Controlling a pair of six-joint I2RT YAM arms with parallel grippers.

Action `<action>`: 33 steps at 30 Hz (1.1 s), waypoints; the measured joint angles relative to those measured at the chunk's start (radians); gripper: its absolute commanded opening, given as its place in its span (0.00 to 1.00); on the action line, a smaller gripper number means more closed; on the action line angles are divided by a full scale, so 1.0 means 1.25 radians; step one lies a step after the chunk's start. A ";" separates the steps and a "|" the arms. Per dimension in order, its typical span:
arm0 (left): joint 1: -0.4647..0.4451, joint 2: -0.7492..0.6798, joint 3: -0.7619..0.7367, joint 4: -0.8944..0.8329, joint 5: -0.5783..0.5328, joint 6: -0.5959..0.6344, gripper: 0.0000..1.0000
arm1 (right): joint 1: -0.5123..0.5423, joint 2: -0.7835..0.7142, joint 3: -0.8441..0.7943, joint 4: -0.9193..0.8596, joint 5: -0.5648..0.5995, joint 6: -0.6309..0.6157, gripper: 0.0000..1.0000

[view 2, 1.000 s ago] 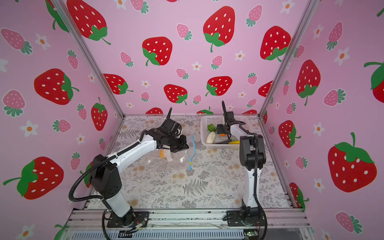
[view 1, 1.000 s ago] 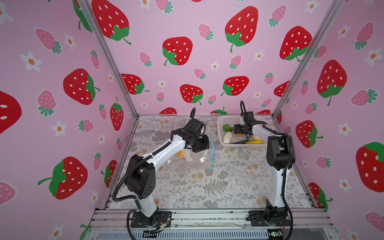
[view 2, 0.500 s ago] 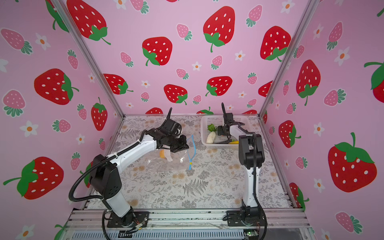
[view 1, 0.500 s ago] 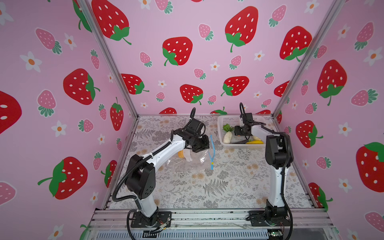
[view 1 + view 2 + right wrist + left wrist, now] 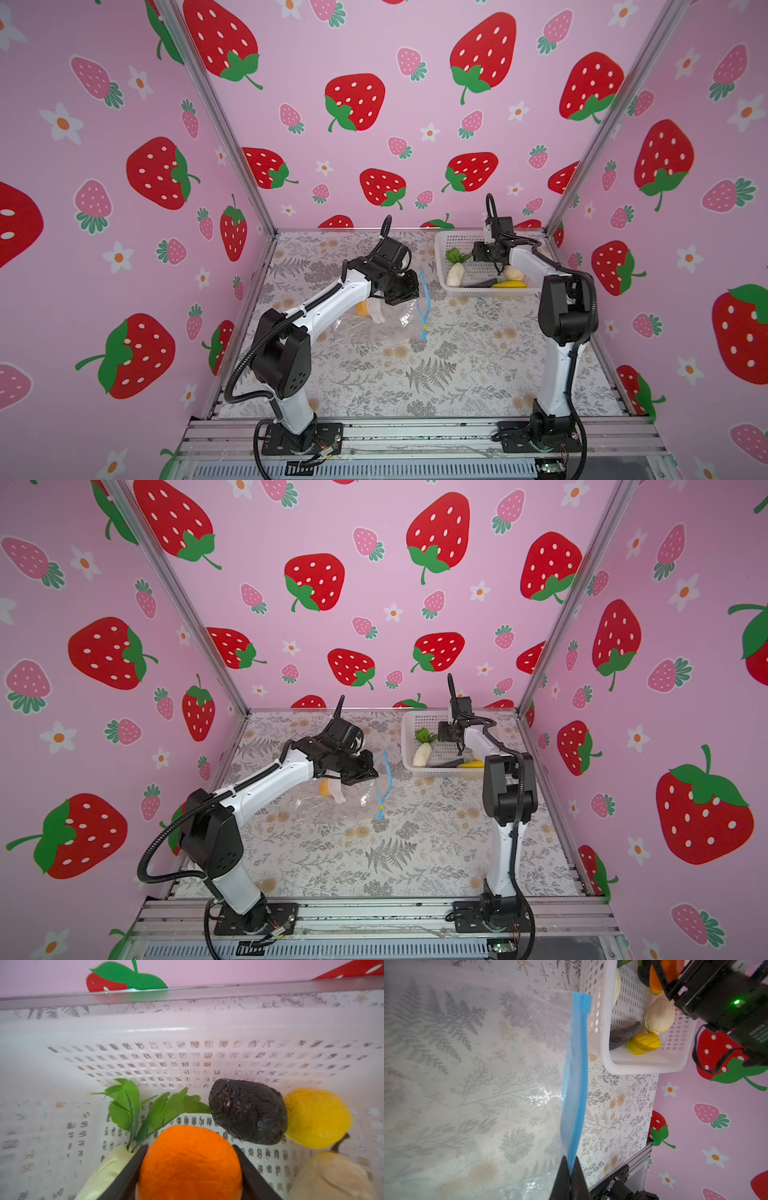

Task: Place the food in the zip-top bag and seal the zipper
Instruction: 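Lower the right gripper onto the orange in the basket and close, then carry the orange with the right gripper to the bag opening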

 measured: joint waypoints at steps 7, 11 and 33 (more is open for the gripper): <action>-0.001 0.000 0.000 0.000 0.000 0.000 0.00 | -0.002 -0.067 -0.052 0.008 -0.025 0.005 0.58; -0.001 0.000 0.000 0.001 0.000 -0.001 0.00 | -0.003 -0.118 -0.116 0.019 -0.052 0.010 0.58; -0.007 0.000 0.000 0.001 0.012 -0.002 0.00 | 0.075 -0.424 -0.396 0.105 -0.181 0.059 0.56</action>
